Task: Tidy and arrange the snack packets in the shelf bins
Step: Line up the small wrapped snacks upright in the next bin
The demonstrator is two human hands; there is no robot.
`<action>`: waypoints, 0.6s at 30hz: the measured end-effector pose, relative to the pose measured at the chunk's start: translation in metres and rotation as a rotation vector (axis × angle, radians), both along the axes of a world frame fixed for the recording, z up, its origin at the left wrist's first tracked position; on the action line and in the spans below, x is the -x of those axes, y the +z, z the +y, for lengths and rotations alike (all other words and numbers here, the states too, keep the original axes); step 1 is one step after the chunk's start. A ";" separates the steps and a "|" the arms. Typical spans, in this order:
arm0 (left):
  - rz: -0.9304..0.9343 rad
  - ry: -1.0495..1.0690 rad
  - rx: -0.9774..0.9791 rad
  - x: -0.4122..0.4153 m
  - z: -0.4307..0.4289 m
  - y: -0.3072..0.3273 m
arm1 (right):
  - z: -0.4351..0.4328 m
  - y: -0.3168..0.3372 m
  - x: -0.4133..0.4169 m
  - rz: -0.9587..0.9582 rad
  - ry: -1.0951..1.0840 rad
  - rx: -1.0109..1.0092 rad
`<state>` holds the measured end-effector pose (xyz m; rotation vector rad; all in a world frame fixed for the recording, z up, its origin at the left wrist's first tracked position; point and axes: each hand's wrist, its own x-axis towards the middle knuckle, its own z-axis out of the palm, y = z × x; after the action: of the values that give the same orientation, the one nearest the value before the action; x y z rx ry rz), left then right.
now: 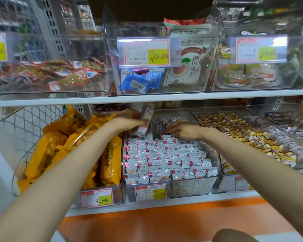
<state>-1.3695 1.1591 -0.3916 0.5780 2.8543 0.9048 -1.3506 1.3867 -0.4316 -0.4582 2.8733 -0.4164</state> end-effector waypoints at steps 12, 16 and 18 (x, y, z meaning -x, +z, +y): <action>0.053 -0.037 -0.167 0.034 0.061 -0.017 | 0.001 -0.003 0.007 0.005 -0.018 0.014; 0.048 -0.019 -0.117 0.039 0.065 -0.026 | 0.002 -0.007 0.009 0.034 0.009 -0.012; 0.076 -0.061 -0.043 0.037 0.066 -0.028 | 0.002 -0.006 0.009 0.028 0.005 0.004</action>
<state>-1.4060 1.2250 -0.4192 0.7146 2.8725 0.9560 -1.3592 1.3890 -0.4374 -0.4759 2.8980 -0.4181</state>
